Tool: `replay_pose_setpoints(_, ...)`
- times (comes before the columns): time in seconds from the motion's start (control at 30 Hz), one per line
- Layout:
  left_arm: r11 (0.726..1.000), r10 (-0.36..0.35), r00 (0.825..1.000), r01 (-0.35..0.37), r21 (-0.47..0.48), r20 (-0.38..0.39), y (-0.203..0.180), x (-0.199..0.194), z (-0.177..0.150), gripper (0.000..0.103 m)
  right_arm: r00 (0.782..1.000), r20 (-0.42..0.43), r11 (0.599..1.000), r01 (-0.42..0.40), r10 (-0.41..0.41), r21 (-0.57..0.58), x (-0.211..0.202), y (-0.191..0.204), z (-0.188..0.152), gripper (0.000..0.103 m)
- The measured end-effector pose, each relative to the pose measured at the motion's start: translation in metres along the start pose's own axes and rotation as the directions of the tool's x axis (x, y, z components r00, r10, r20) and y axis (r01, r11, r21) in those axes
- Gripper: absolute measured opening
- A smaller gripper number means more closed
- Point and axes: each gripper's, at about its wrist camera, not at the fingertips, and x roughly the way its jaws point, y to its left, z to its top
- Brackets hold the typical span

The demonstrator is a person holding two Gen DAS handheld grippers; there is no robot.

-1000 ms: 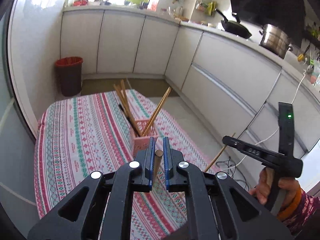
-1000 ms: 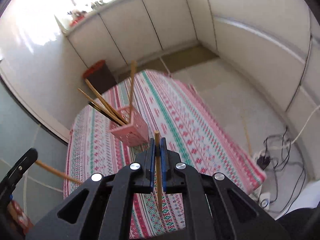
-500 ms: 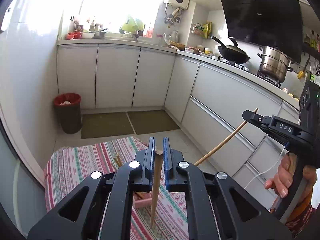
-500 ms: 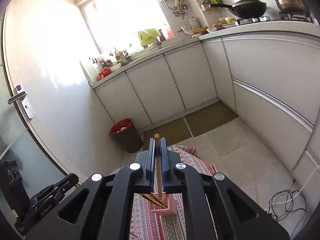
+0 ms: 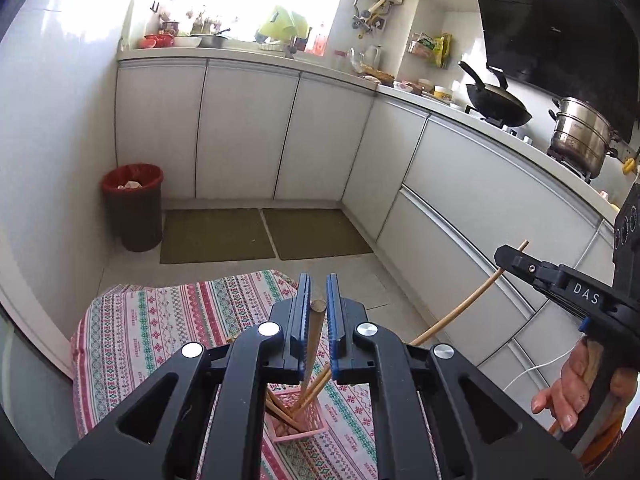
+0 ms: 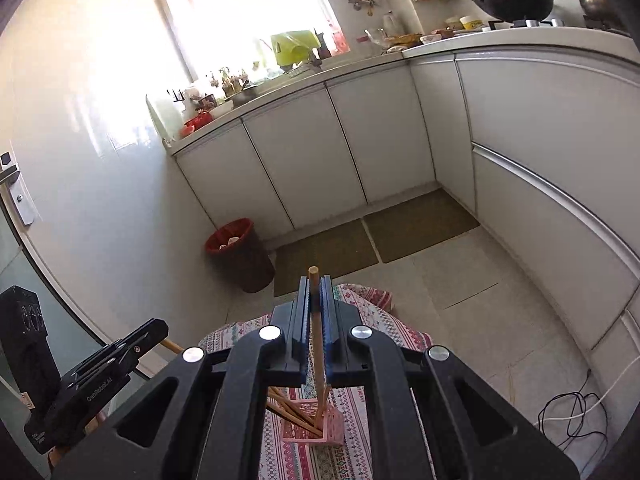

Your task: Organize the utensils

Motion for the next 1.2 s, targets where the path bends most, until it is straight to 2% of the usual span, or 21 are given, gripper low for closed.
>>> replay_pose_setpoints(0.2, 1.000, 0.008, 0.999, -0.008, -0.001, -0.031, 0.006, 0.013, -0.014, 0.008, 0.999, -0.032, 1.000, -0.009, 0.009, 0.002, 0.017, -0.001, -0.008, 0.005)
replay_pose_setpoints(0.27, 1.000, 0.003, 1.000, -0.003, 0.000, -0.015, 0.007, 0.008, -0.016, 0.018, 0.999, -0.033, 1.000, -0.012, 0.012, -0.007, 0.018, 0.002, -0.010, 0.005)
replay_pose_setpoints(0.3, 1.000, 0.004, 1.000, -0.004, -0.006, 0.008, 0.008, 0.003, -0.016, 0.032, 0.999, -0.032, 1.000, -0.013, 0.012, -0.011, 0.018, 0.003, -0.010, 0.005)
replay_pose_setpoints(0.33, 1.000, 0.012, 0.999, -0.011, -0.013, 0.032, 0.009, -0.003, -0.015, 0.037, 0.999, -0.032, 1.000, -0.013, 0.013, -0.015, 0.018, 0.005, -0.010, 0.005)
replay_pose_setpoints(0.47, 0.999, 0.037, 0.994, -0.035, -0.028, 0.100, 0.011, -0.022, -0.008, 0.037, 0.999, -0.046, 0.999, -0.018, 0.016, -0.031, 0.022, 0.012, -0.013, 0.005)
replay_pose_setpoints(0.57, 0.999, 0.039, 0.991, -0.035, -0.039, 0.131, 0.012, -0.034, -0.008, 0.042, 0.998, -0.061, 0.999, -0.017, 0.015, -0.044, 0.025, 0.019, -0.019, 0.005)
replay_pose_setpoints(0.6, 0.998, 0.040, 0.990, -0.034, -0.047, 0.138, 0.013, -0.037, -0.008, 0.047, 0.998, -0.067, 0.999, -0.017, 0.013, -0.048, 0.027, 0.021, -0.022, 0.005)
replay_pose_setpoints(0.9, 0.996, 0.052, 0.993, -0.043, -0.082, 0.103, 0.031, -0.033, -0.027, 0.048, 0.991, -0.135, 0.995, 0.000, -0.013, -0.095, 0.063, 0.031, -0.055, 0.006)
replay_pose_setpoints(1.0, 0.993, 0.075, 0.992, -0.065, -0.095, 0.100, 0.035, -0.032, -0.034, 0.051, 0.986, -0.167, 0.992, -0.013, -0.008, -0.124, 0.075, 0.035, -0.065, 0.010)
replay_pose_setpoints(1.03, 0.993, 0.081, 0.991, -0.071, -0.097, 0.102, 0.036, -0.033, -0.036, 0.054, 0.985, -0.173, 0.992, -0.024, 0.002, -0.124, 0.074, 0.036, -0.066, 0.020)
replay_pose_setpoints(1.1, 0.990, 0.112, 0.987, -0.101, -0.101, 0.115, 0.035, -0.036, -0.036, 0.060, 0.989, -0.148, 0.992, -0.021, 0.003, -0.122, 0.067, 0.038, -0.064, 0.031)
replay_pose_setpoints(1.2, 0.982, 0.181, 0.973, -0.170, -0.084, 0.144, 0.028, -0.044, -0.039, 0.065, 0.993, -0.115, 0.993, -0.013, 0.000, -0.120, 0.051, 0.040, -0.061, 0.033)
